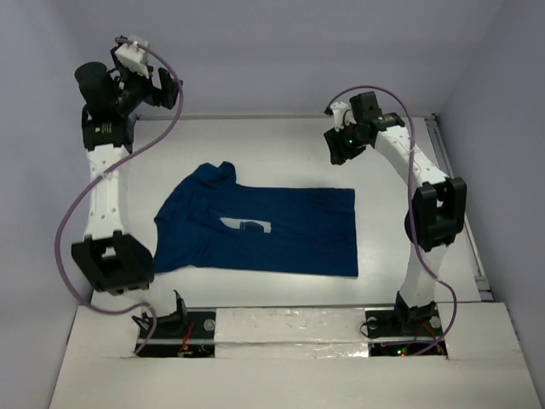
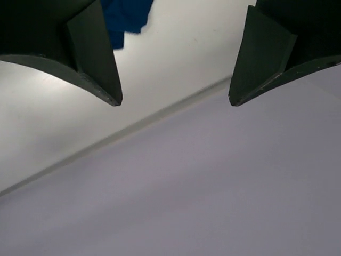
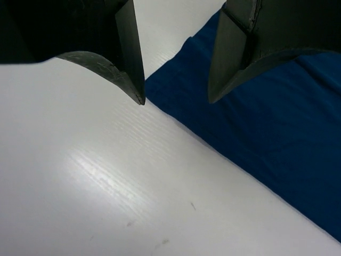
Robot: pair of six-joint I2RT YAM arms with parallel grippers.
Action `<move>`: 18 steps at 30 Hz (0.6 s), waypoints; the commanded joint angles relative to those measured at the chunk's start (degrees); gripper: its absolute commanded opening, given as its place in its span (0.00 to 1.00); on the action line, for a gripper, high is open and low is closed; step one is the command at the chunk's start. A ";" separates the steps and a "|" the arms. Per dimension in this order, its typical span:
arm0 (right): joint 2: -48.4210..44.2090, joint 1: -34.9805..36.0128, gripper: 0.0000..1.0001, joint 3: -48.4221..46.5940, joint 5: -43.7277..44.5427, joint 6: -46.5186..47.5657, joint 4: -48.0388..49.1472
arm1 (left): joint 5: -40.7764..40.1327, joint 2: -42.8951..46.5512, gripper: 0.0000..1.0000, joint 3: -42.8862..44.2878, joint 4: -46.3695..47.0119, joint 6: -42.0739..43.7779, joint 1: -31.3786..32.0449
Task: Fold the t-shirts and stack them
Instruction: Grap the side of the flattened tshirt furthest away from the robot with both arms
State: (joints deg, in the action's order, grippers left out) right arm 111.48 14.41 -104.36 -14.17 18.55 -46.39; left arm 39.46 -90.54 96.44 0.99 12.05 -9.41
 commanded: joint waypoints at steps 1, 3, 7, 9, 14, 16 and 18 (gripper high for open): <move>5.39 -0.09 0.57 -0.85 1.60 0.08 -5.71 | -4.38 -11.58 0.81 -1.96 -13.21 2.70 -0.61; 7.25 -0.09 0.58 -0.68 3.71 0.26 -7.13 | -4.58 -13.86 0.81 -3.53 -13.82 5.50 -0.61; 10.24 -0.62 0.59 0.21 5.04 0.88 -10.45 | -4.04 -17.12 0.77 -5.12 -13.91 6.14 -0.08; 11.56 -0.62 0.60 0.82 6.17 0.88 -10.74 | -3.95 -17.48 0.77 -7.48 -12.69 6.05 0.44; 12.09 -0.62 0.61 3.02 8.71 0.97 -10.91 | -4.31 -16.86 0.77 -10.83 -10.41 6.58 1.85; 11.74 -0.62 0.61 2.58 9.86 0.88 -11.52 | -4.22 -16.60 0.77 -11.72 -9.61 6.58 2.46; 12.79 -1.14 0.62 0.83 11.09 -0.17 -12.66 | -4.13 -17.56 0.77 -10.50 -10.56 7.28 3.16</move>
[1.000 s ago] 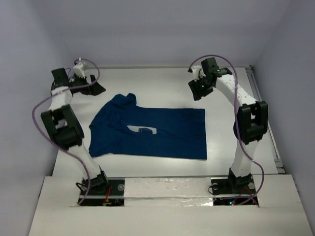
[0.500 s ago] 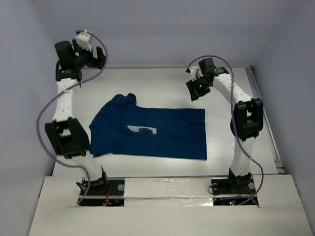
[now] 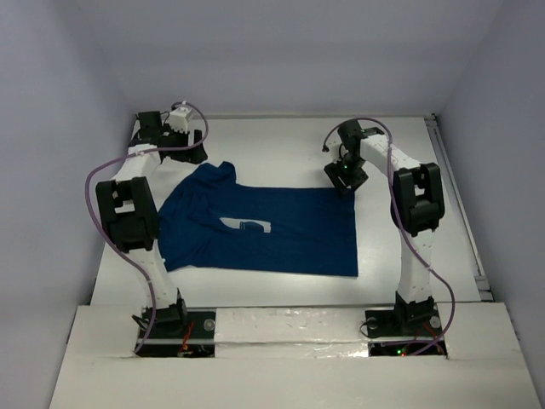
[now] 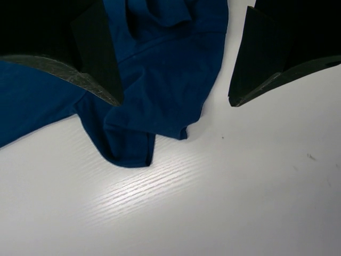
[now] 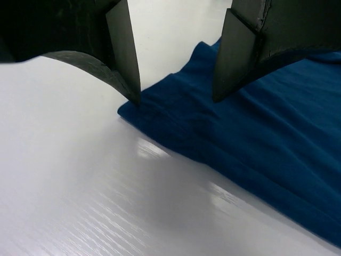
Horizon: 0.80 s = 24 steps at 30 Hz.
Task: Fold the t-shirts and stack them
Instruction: Grap the side of the flattened tshirt furthest away from the robot with both arms
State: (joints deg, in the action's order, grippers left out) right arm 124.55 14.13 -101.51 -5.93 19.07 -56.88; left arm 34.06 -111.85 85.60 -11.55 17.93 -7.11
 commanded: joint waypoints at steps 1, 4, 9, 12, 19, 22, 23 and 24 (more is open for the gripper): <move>0.07 -0.86 0.62 -2.63 2.86 -1.05 -3.48 | 1.09 3.31 0.77 1.05 1.28 1.66 1.40; 1.65 -0.86 0.62 -4.30 3.99 -2.45 -4.46 | 0.74 2.08 0.77 2.20 0.13 2.02 1.40; 1.83 -1.39 0.62 -5.62 5.15 -3.43 -4.55 | 0.13 2.60 0.77 0.98 0.65 2.89 2.63; 4.37 -1.39 0.62 -8.87 2.35 -2.81 -7.09 | 0.21 2.52 0.77 0.79 1.01 3.34 2.63; 7.99 -1.39 0.62 -12.65 -1.62 -1.23 -9.83 | 0.13 3.48 0.77 -0.26 0.65 4.92 3.16; 9.30 -1.39 0.60 -14.58 -2.24 -0.61 -12.27 | -0.05 3.48 0.76 -0.09 0.30 5.36 3.16; 9.65 -1.39 0.57 -15.11 -2.85 -0.09 -12.81 | -0.05 3.48 0.77 0.00 -0.13 5.27 3.16; 9.83 -1.39 0.53 -15.73 -2.85 -0.09 -13.08 | 0.04 3.48 0.77 0.26 -0.31 5.27 3.16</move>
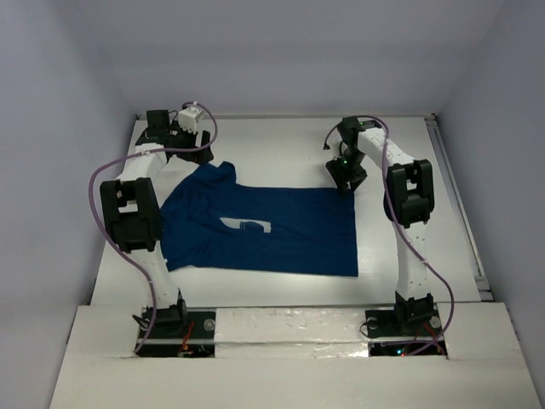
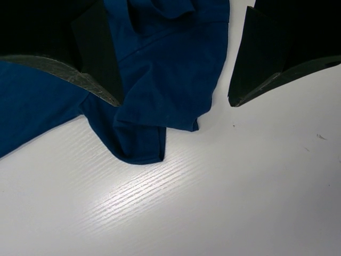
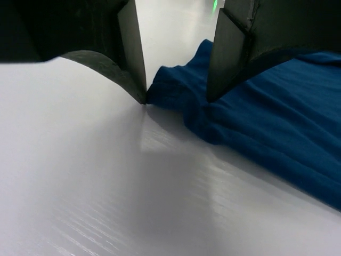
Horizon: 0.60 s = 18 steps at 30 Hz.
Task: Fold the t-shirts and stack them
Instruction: Grap the side of the flattened tshirt furthest away from the robot with both arms
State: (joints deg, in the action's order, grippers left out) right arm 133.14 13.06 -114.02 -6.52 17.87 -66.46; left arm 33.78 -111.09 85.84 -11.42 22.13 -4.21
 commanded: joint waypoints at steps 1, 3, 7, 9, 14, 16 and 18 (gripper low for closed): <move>1.59 -0.32 0.50 -3.40 -2.26 1.12 -3.77 | 0.50 2.81 0.76 0.29 -0.53 0.99 0.25; 1.68 -0.32 0.31 -3.49 -2.18 0.94 -3.86 | 0.59 3.42 0.76 0.29 -0.45 0.99 0.25; 0.98 -0.32 0.17 -2.27 -1.30 0.15 -2.46 | 0.41 3.34 0.76 0.99 -1.14 1.51 0.25; 0.37 -0.32 0.13 -1.65 -0.68 -0.29 -1.75 | -0.03 2.11 0.75 1.95 -3.16 2.56 0.25; -0.95 -0.32 0.00 0.90 -1.12 -0.47 -0.34 | -0.91 -0.96 0.75 1.87 -5.18 7.82 1.30; -1.30 -0.32 0.00 1.25 -1.56 -0.20 -0.34 | -1.78 -2.37 0.56 2.75 -5.37 8.98 1.92; -1.48 -0.32 0.00 1.52 -2.26 -0.03 -0.51 | -3.37 -4.74 0.40 3.97 -5.01 9.33 2.45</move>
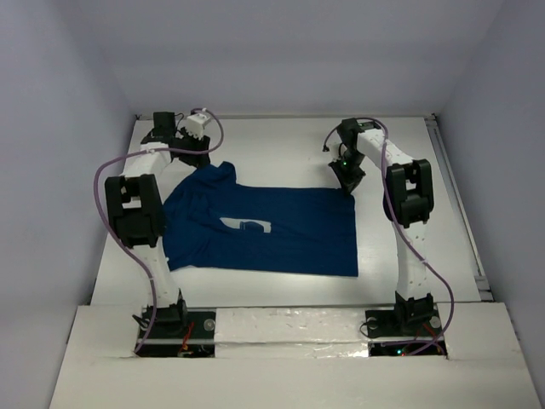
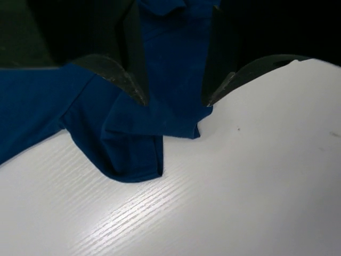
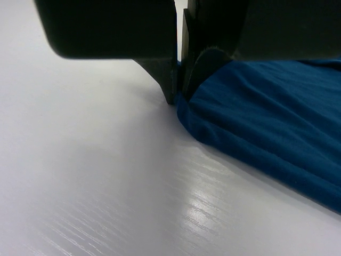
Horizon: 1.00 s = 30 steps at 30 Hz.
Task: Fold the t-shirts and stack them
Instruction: Grap the side of the flattened tshirt furthest away from the robot with both arms
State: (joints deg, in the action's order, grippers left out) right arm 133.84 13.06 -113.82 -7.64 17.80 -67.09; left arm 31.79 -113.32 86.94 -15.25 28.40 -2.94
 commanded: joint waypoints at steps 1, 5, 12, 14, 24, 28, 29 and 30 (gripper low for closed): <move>-2.18 -0.32 0.00 1.32 -1.41 0.04 0.03 | -1.38 -3.39 0.40 5.15 -1.54 3.15 1.18; -2.62 -0.32 0.00 2.02 -2.03 0.39 0.03 | -1.03 -12.33 0.40 15.52 -7.49 2.45 1.18; -3.94 -0.32 0.00 4.92 -3.00 1.27 0.99 | -1.47 -17.20 0.51 23.45 -9.36 0.08 1.18; -3.94 -0.32 0.00 4.84 -3.17 1.27 0.91 | -0.94 -17.98 0.51 24.59 -10.84 -0.54 1.18; -3.94 -0.32 0.00 4.92 -3.08 1.45 0.91 | 6.53 -17.20 0.50 28.29 -21.04 2.70 -0.75; -4.20 -0.32 0.00 5.27 -3.00 1.27 1.17 | 5.39 -20.44 0.49 34.50 -29.47 7.18 -1.45; -4.29 -0.32 0.00 5.36 -3.00 1.27 1.26 | 5.21 -21.06 0.49 34.96 -30.97 7.45 -1.45; -4.38 -0.32 0.00 5.45 -3.08 1.18 1.35 | 4.86 -20.98 0.50 34.97 -30.72 7.54 -1.98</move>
State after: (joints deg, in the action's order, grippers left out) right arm 131.61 12.80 -109.93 -9.58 18.65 -65.08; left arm 35.27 -134.58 118.15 -40.25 32.64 -3.90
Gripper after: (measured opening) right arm 0.042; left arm 0.498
